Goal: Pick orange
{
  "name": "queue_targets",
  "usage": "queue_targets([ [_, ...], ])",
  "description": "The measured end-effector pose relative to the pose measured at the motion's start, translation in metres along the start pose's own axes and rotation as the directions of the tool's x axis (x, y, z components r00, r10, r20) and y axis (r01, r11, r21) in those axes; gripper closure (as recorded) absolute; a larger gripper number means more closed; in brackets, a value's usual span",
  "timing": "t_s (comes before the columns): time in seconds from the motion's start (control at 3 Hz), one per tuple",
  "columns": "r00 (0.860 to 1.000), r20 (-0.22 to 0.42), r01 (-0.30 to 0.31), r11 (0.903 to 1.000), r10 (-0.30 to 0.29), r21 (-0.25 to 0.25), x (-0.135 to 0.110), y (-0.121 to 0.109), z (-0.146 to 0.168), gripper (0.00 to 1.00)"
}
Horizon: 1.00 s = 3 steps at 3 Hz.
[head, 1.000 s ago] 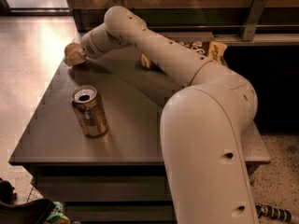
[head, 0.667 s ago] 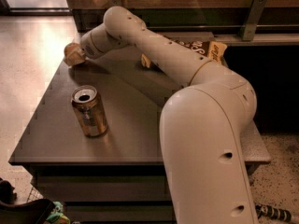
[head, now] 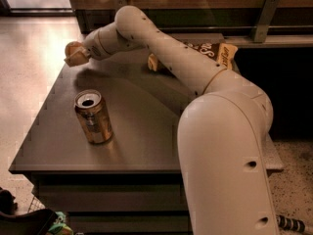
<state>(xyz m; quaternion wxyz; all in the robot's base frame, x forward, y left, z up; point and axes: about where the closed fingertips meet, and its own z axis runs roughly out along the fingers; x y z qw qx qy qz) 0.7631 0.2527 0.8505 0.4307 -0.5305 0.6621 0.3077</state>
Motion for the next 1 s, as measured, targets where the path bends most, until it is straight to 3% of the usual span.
queue_targets([
  [0.33,0.996,0.077,0.05,0.9986,-0.049,-0.017,-0.027,0.006,-0.034,1.0],
  [1.0,0.99,0.066,0.131,0.9904,-0.128,-0.043,-0.071,0.026,-0.103,1.0],
])
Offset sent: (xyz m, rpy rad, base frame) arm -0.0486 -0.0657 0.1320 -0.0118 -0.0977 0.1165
